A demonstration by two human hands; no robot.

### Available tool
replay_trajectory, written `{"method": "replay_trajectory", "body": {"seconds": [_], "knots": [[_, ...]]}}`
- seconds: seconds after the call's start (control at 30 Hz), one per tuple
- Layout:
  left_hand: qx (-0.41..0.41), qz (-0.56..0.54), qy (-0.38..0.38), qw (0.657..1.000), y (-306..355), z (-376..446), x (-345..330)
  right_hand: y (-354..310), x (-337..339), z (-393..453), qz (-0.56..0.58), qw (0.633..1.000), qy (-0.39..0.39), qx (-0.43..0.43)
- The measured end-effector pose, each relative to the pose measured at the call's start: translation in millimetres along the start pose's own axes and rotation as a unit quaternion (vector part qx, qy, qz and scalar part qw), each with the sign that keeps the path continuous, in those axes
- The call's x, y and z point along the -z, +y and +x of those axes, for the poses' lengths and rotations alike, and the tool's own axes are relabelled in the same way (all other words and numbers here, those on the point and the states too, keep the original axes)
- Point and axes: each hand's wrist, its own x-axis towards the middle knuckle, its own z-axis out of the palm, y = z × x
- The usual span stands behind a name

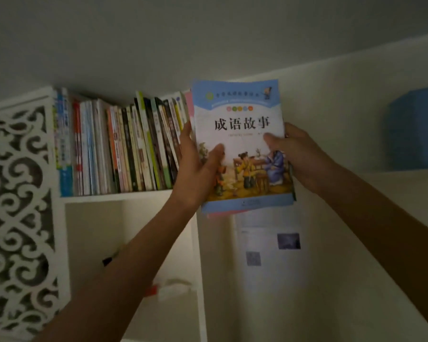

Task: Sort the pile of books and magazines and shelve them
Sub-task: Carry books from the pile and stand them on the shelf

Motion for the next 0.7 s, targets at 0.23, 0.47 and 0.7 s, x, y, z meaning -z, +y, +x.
{"method": "replay_trajectory", "body": {"seconds": [0.23, 0.47, 0.7], "knots": [[-0.035, 0.011, 0.124, 0.992, -46.1, 58.0, -25.6, 11.4, -29.9, 84.3, -0.188, 0.982, -0.015, -0.017], [0.093, 0.196, 0.202, 0.955, -79.5, 96.1, -50.5, 28.2, -51.7, 89.2, -0.14, 0.973, -0.164, -0.084], [-0.048, 0.504, 0.013, 0.862, -103.1, 46.4, 26.5, 47.7, -47.4, 98.9, -0.159, 0.946, -0.25, -0.13]]}}
